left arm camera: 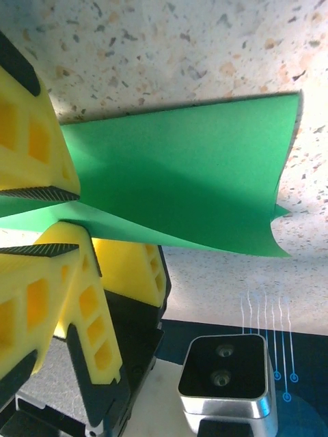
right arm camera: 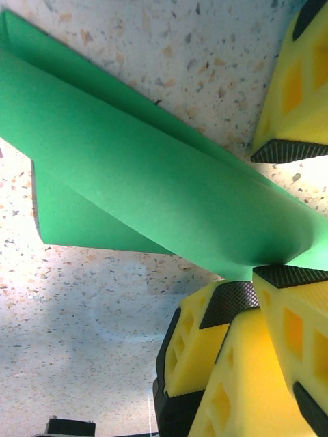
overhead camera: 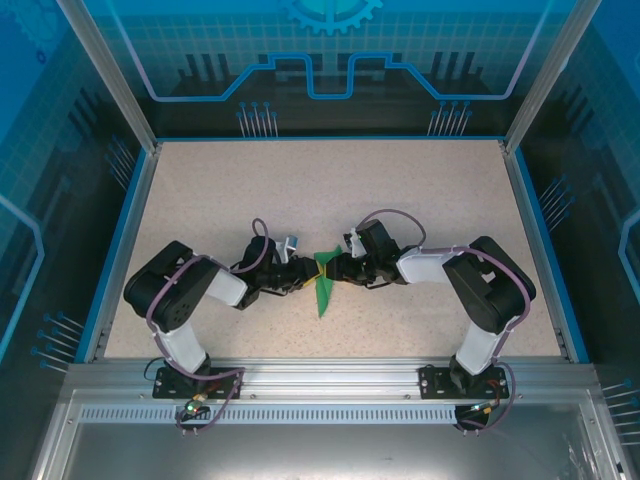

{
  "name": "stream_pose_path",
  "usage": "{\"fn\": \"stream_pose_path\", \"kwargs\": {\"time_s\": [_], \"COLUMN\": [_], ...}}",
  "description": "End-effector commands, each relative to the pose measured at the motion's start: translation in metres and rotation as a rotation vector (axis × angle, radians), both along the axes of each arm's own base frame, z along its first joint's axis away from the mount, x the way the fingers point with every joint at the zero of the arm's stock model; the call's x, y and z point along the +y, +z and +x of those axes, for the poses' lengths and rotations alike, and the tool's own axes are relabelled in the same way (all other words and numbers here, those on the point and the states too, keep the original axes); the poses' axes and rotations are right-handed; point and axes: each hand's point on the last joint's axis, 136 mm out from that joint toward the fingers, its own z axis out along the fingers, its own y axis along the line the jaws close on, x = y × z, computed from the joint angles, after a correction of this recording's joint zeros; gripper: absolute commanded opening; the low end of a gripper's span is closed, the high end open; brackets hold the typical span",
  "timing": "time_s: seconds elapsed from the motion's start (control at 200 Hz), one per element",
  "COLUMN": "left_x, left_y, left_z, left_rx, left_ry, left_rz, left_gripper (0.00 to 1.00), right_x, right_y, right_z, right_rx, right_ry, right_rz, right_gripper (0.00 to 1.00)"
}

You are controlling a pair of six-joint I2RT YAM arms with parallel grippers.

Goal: Fold a paper plane with a square sheet of paper (fold left side to right side)
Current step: Fold the wing for the fifth time at the center of the table.

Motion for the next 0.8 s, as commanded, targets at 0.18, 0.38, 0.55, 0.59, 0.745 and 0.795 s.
{"fn": "stream_pose_path", "kwargs": {"time_s": [0.18, 0.38, 0.55, 0.59, 0.745, 0.795], "left_x": [-0.003, -0.007, -0.007, -0.007, -0.006, -0.006], "left_y": [0.000, -0.003, -0.004, -0.002, 0.002, 0.003], "left_z": [0.004, 0.005, 0.006, 0.006, 0.007, 0.007], "left_rx": [0.000, 0.011, 0.003, -0.004, -0.027, -0.031], "left_ry": [-0.016, -0.026, -0.022, -0.022, -0.024, -0.022], "left_rz": [-0.009, -0.024, -0.022, -0.023, -0.018, -0.013], "left_gripper": [0.26, 0.23, 0.11, 0.08, 0.00, 0.00], "right_x": [0.002, 0.003, 0.003, 0.003, 0.005, 0.005], "right_y": [-0.020, -0.020, -0.019, -0.018, -0.012, -0.010], "right_z": [-0.009, -0.010, -0.010, -0.010, -0.008, -0.007], "right_rx": [0.043, 0.045, 0.045, 0.042, 0.031, 0.027], "right_ry": [0.024, 0.024, 0.027, 0.026, 0.033, 0.034], "right_rz": [-0.042, -0.039, -0.034, -0.033, -0.023, -0.020], "right_gripper": [0.46, 0.46, 0.47, 0.47, 0.47, 0.48]}}
